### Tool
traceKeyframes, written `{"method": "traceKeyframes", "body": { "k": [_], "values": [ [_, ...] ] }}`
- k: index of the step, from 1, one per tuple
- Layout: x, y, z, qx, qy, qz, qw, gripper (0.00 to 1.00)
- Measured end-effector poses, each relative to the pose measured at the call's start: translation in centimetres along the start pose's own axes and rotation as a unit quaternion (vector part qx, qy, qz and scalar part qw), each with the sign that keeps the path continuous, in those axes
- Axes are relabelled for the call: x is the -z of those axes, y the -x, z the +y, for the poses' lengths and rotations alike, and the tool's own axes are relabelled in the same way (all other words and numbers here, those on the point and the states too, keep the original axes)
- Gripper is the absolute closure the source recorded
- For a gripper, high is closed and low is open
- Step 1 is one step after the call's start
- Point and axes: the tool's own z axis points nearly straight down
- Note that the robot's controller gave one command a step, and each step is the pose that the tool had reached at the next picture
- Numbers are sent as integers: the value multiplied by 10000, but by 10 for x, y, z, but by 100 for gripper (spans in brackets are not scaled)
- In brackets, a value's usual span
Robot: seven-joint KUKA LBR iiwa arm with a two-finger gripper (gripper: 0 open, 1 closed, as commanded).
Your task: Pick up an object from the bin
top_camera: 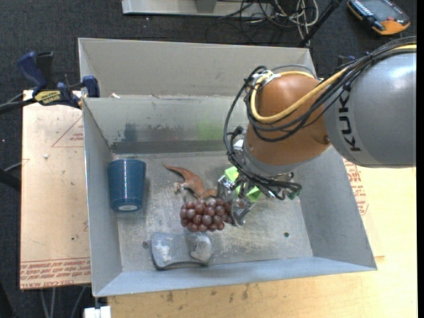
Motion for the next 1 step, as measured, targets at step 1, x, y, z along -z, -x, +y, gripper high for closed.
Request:
{"method": "traceKeyframes", "body": {
  "k": [1],
  "values": [
    [2, -7, 7, 694, 98, 114, 9975, 100]
  ]
}}
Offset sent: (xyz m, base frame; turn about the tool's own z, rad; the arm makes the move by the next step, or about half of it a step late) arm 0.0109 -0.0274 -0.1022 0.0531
